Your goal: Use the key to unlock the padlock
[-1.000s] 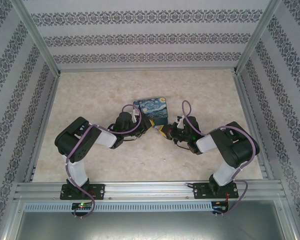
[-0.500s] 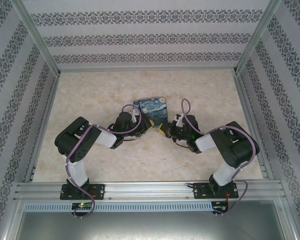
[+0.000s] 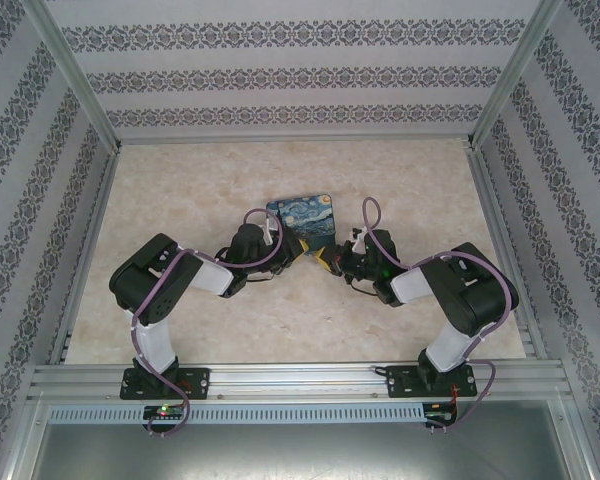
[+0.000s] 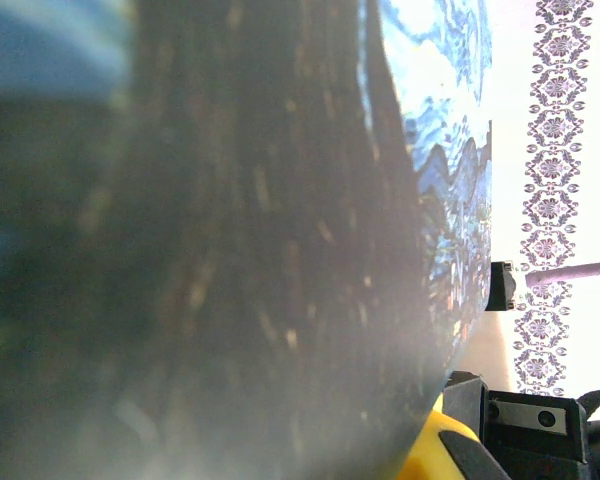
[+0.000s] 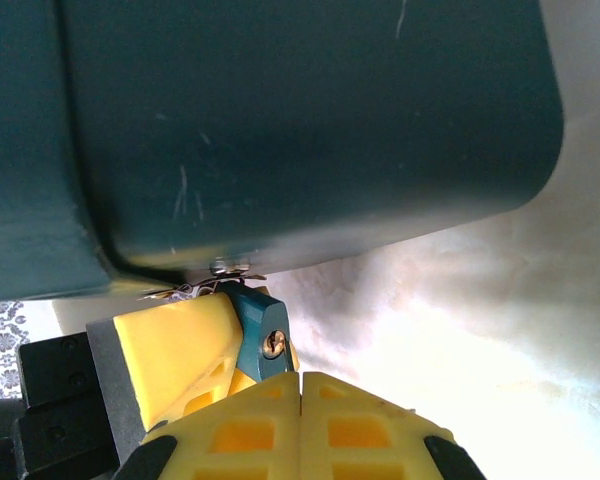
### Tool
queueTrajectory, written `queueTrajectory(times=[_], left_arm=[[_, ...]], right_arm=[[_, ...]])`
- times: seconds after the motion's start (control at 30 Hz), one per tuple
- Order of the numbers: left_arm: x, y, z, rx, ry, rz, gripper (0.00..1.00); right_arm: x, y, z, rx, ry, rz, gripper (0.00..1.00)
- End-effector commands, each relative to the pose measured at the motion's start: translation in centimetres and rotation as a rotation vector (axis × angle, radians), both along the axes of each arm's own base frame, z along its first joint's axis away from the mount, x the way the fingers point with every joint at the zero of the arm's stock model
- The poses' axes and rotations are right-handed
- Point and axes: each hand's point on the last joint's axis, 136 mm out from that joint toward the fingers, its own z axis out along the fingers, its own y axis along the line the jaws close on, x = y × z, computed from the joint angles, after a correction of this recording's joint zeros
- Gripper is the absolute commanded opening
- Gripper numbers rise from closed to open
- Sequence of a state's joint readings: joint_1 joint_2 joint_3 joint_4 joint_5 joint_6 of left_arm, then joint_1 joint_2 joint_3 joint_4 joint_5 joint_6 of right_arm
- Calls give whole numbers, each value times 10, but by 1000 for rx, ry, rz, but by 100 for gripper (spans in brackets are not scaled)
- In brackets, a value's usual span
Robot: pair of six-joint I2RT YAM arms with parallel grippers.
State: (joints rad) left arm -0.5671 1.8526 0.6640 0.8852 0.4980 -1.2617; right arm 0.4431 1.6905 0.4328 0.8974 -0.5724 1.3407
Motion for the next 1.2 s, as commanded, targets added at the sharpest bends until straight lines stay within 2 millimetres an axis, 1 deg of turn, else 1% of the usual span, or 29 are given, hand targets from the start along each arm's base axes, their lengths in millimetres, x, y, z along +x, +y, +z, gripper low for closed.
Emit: queueTrajectory(times=[0.0, 0.7, 1.0, 1.17], left_arm=[[1, -3, 12, -40, -43, -20, 0], [-1, -1, 8, -29, -34, -21, 0], [-2, 0, 5, -22, -31, -23, 0], [-1, -1, 7, -28, -33, -23, 0]], right_arm=[[7, 8, 23, 30, -68, 11, 0], [7, 8, 27, 32, -75, 10, 0], [6, 7, 31, 35, -85, 11, 0], [5, 8, 29, 34, -81, 14, 0]])
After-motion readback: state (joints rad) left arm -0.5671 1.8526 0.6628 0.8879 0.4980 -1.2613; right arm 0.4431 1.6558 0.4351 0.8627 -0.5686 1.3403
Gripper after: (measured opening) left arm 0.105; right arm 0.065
